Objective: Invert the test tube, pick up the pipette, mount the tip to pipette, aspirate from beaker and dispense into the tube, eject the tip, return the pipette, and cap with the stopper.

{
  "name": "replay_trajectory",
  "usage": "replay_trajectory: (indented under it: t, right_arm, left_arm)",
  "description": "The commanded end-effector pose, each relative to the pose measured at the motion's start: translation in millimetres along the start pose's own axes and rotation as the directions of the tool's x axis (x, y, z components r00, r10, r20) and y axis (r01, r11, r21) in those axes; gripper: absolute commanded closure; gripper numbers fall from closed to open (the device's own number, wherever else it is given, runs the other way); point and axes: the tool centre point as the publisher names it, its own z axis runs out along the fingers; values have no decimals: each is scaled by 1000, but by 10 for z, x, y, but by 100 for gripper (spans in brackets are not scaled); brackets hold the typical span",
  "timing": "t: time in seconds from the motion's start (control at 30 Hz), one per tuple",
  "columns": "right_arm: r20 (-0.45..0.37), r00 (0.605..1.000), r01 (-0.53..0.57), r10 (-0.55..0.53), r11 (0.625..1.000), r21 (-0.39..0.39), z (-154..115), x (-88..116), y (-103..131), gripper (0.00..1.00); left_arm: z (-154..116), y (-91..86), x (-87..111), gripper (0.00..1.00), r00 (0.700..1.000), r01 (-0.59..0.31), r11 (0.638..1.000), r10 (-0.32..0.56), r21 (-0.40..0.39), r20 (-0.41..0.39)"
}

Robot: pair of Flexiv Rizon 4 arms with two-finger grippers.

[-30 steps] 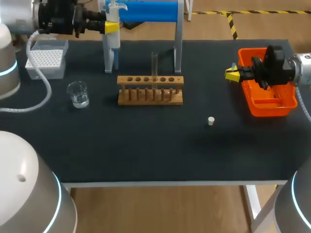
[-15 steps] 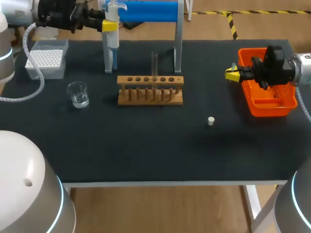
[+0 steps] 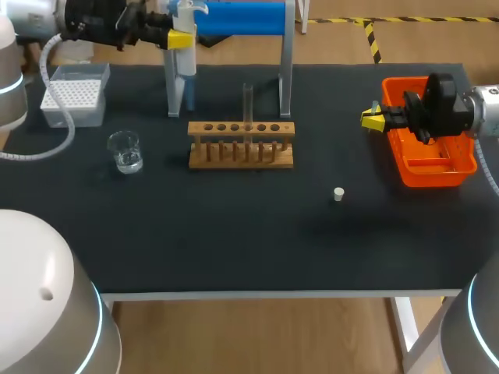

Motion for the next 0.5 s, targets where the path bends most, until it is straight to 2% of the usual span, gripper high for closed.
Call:
replay_trajectory:
  t: [0.03, 0.27, 0.5]
  right_arm:
    - [-1, 1000, 0, 0, 1000, 2, -8, 1, 2, 100]
    - [-1, 1000, 0, 0, 1000, 2, -8, 1, 2, 100]
    - [-1, 1000, 0, 0, 1000, 2, -8, 1, 2, 100]
  left_arm:
    - [102, -67, 190, 100, 998, -4, 1000, 4, 7, 61]
    - [285, -223, 365, 100, 993, -21, 999, 18, 25, 118]
    - [448, -304, 453, 100, 992, -37, 999, 33, 32, 124]
